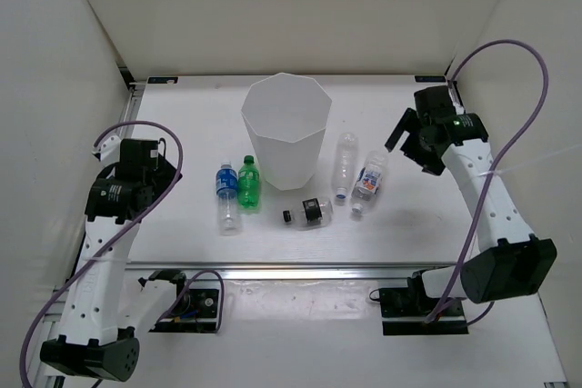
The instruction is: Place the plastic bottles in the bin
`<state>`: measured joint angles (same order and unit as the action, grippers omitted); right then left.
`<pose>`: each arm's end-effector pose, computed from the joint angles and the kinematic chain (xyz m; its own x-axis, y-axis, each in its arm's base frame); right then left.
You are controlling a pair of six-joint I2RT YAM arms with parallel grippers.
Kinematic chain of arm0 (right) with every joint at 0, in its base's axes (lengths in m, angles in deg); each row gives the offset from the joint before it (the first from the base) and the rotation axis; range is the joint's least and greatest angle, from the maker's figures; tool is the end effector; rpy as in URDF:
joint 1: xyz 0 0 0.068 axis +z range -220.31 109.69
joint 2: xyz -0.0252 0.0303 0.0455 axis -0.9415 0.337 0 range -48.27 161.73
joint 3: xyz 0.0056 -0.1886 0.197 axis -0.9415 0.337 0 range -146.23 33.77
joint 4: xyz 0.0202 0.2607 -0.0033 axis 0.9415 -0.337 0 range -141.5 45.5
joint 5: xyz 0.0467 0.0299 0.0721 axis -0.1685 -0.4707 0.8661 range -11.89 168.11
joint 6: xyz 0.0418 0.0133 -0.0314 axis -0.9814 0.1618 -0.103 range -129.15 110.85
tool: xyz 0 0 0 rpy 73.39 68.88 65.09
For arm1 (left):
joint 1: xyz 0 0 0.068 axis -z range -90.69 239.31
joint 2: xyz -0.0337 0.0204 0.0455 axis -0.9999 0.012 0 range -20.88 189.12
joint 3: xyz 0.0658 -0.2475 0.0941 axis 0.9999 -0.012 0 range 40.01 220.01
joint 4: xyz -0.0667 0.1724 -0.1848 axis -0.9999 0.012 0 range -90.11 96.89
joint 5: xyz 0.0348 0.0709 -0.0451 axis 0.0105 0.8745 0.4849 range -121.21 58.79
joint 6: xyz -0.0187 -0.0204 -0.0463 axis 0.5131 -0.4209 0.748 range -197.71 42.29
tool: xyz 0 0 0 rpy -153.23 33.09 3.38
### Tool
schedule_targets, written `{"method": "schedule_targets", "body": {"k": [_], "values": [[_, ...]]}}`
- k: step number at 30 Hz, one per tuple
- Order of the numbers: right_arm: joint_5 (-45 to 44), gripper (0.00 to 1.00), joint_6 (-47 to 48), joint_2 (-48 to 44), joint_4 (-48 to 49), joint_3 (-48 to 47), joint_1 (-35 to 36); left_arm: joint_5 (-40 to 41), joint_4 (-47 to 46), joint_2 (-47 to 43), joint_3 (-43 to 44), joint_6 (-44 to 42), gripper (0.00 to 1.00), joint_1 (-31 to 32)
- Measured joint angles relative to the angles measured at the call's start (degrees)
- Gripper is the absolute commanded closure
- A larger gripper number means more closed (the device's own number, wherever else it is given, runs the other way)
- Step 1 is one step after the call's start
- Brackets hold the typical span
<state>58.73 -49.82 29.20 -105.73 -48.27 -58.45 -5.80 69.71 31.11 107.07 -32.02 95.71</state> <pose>0.2583 0.0422 0.3605 -0.6301 0.4959 -0.5975 0.5212 0.8405 0.1479 0.1405 -0.0004 0.3564 -0.4627 -0.5986 -0.6539 -0.6824 0.7114 -0.1684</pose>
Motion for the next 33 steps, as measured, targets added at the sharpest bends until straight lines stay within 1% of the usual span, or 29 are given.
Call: {"method": "schedule_targets", "body": {"k": [2, 4, 10, 15, 21, 22, 23, 26, 28, 29, 31, 33], "values": [[5.64, 0.00, 2.80, -0.17, 2.01, 1.97, -0.55, 0.02, -0.02, -0.39, 0.00, -0.26, 0.00, 0.17], [10.75, 0.00, 4.98, 1.90, 3.63, 3.02, -0.70, 0.09, -0.04, -1.11, 0.00, -0.48, 0.00, 0.48], [19.04, 0.00, 7.89, 8.17, 10.47, 10.08, -0.66, 0.48, 0.09, -2.60, -0.83, -1.36, 0.00, 1.36], [22.91, 0.00, 9.35, 15.74, 14.43, 10.73, -1.53, 0.50, 0.44, -2.16, -1.03, -2.29, 0.00, 1.84], [25.20, 0.00, 11.06, 28.13, 17.35, 8.46, -2.45, 0.61, 0.72, -1.66, -2.51, -3.28, 0.00, 2.78], [25.57, 0.01, 11.34, 29.64, 17.55, 8.04, -2.69, 0.85, 0.92, -1.36, -2.62, -3.23, 0.00, 2.89], [25.94, 0.11, 11.74, 30.88, 17.81, 7.76, -2.99, 1.14, 1.25, -1.01, -2.67, -3.08, 0.00, 2.99], [26.18, 0.27, 13.18, 32.48, 17.79, 7.48, -4.28, 1.92, 2.08, -0.02, -2.64, -2.82, 0.00, 3.13], [26.23, 0.31, 13.88, 32.09, 17.77, 7.48, -5.62, 2.47, 2.19, 0.57, -2.64, -2.82, 0.00, 3.13], [26.34, 0.38, 14.08, 31.39, 17.75, 7.50, -6.34, 2.73, 2.16, 0.83, -2.64, -2.84, 0.00, 3.13], [26.43, 0.41, 13.97, 28.28, 17.55, 7.80, -7.80, 3.34, 2.19, 1.29, -2.64, -2.78, 0.00, 3.13], [26.38, 0.43, 13.57, 22.77, 17.11, 7.87, -9.01, 3.93, 2.19, 1.95, -2.54, -2.54, 0.00, 3.13]]}}
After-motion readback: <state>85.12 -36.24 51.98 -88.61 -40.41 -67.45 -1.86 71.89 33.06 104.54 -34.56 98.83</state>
